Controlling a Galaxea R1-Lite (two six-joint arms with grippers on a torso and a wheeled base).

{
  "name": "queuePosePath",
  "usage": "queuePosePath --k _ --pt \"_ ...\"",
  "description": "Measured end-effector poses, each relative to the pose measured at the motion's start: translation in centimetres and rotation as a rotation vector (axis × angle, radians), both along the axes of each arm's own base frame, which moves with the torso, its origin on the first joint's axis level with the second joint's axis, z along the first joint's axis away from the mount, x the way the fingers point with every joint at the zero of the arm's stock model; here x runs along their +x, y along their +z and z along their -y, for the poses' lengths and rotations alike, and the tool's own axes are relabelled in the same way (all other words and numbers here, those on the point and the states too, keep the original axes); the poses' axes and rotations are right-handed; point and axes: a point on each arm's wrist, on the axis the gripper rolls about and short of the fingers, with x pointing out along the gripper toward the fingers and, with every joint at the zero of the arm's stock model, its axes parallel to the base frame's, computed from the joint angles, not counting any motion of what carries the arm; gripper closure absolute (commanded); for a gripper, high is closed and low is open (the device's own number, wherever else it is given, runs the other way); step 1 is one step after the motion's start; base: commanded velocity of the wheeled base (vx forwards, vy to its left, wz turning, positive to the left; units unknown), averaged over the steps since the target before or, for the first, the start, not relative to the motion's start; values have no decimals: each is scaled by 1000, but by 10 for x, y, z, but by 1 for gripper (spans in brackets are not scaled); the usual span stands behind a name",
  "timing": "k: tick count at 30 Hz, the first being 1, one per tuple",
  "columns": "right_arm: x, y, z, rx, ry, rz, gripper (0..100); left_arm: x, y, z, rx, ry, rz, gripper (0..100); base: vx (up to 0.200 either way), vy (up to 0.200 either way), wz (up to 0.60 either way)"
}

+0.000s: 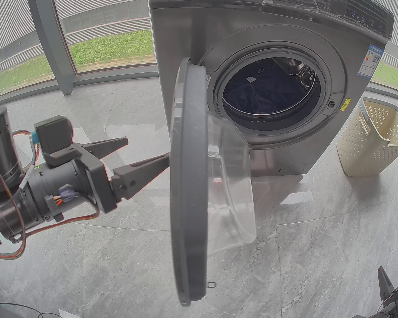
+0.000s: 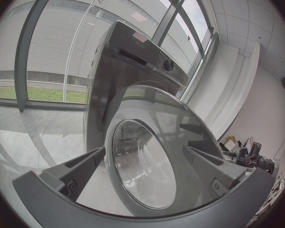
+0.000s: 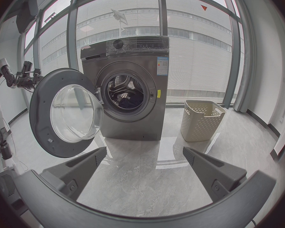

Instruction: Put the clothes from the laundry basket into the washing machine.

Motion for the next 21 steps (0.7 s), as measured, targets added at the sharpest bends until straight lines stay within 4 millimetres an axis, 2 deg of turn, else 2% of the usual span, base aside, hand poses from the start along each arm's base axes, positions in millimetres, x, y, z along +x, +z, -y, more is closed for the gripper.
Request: queuePosePath --k 12,21 --pt "0 0 0 0 0 0 0 30 11 41 -54 -9 60 0 0 0 0" --pt "0 0 0 1 0 0 0 56 10 73 -69 -20 73 0 0 0 0"
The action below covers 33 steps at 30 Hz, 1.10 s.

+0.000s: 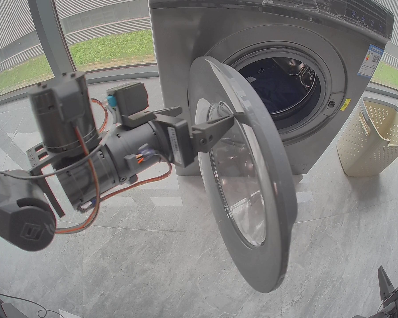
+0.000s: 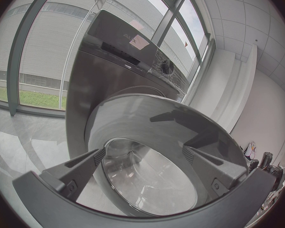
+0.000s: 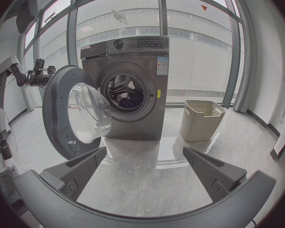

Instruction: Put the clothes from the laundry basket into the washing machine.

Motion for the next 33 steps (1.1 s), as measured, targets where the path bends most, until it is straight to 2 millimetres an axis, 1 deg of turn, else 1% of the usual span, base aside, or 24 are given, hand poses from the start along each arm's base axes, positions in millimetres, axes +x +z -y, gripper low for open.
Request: queuePosePath --k 12,16,28,33 --pt "0 0 0 0 -1 0 0 32 -1 36 -19 -7 9 0 0 0 0" --pt "0 0 0 0 0 0 0 46 0 45 -45 39 12 0 0 0 0" --pt "0 0 0 0 0 0 0 87 17 69 -227 209 62 0 0 0 0" --pt "0 0 0 0 0 0 0 96 16 73 -239 229 59 0 0 0 0"
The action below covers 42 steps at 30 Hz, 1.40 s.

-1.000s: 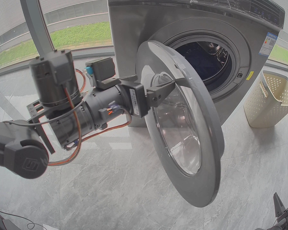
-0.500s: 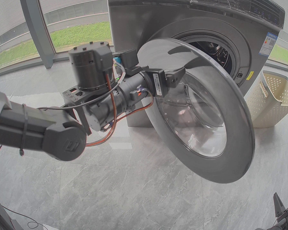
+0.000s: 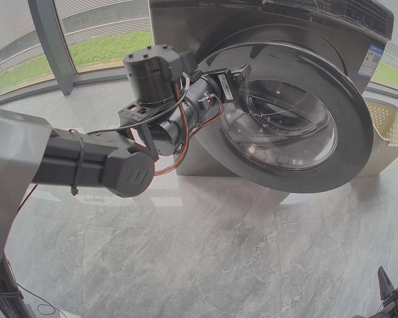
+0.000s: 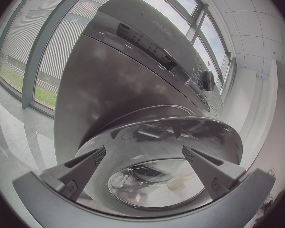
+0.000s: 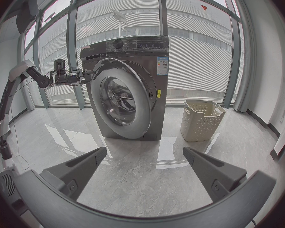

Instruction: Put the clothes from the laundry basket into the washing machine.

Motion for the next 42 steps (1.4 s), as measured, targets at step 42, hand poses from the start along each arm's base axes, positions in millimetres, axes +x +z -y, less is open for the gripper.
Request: queuePosePath --k 42 --pt "0 0 0 0 -1 0 0 -239 -109 -225 405 70 -199 0 0 0 0"
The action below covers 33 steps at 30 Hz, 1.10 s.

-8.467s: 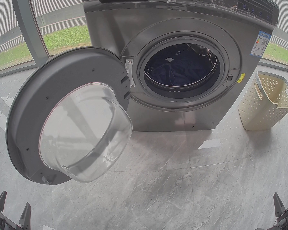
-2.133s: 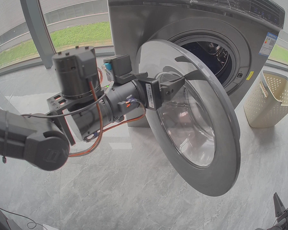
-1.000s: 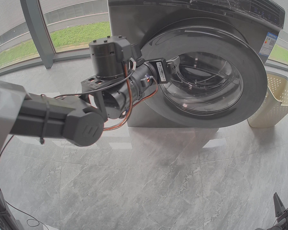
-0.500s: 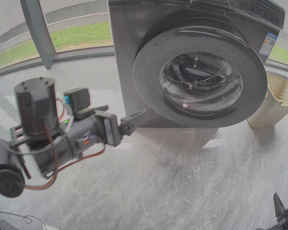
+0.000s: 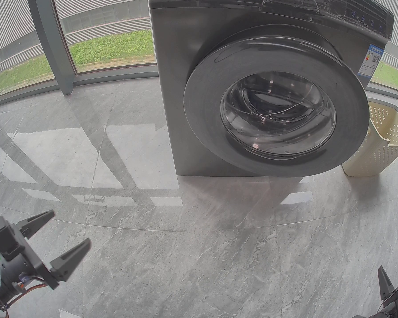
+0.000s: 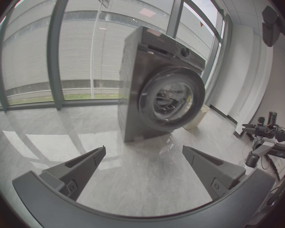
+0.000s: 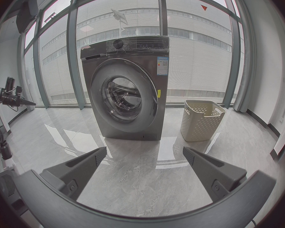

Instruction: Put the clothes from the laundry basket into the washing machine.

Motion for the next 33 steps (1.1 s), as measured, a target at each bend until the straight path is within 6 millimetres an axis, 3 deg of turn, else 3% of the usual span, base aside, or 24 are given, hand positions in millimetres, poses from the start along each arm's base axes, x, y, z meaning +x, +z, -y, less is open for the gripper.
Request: queuePosePath --k 5,13,21,33 --pt "0 0 0 0 1 0 0 -28 -12 -24 -34 93 77 0 0 0 0" --pt "0 0 0 0 1 0 0 -66 -41 -43 -39 215 77 0 0 0 0" --pt "0 0 0 0 0 0 0 -89 -66 -49 -24 337 45 0 0 0 0" --pt "0 0 0 1 -2 0 0 -104 -81 -48 -20 480 77 0 0 0 0"
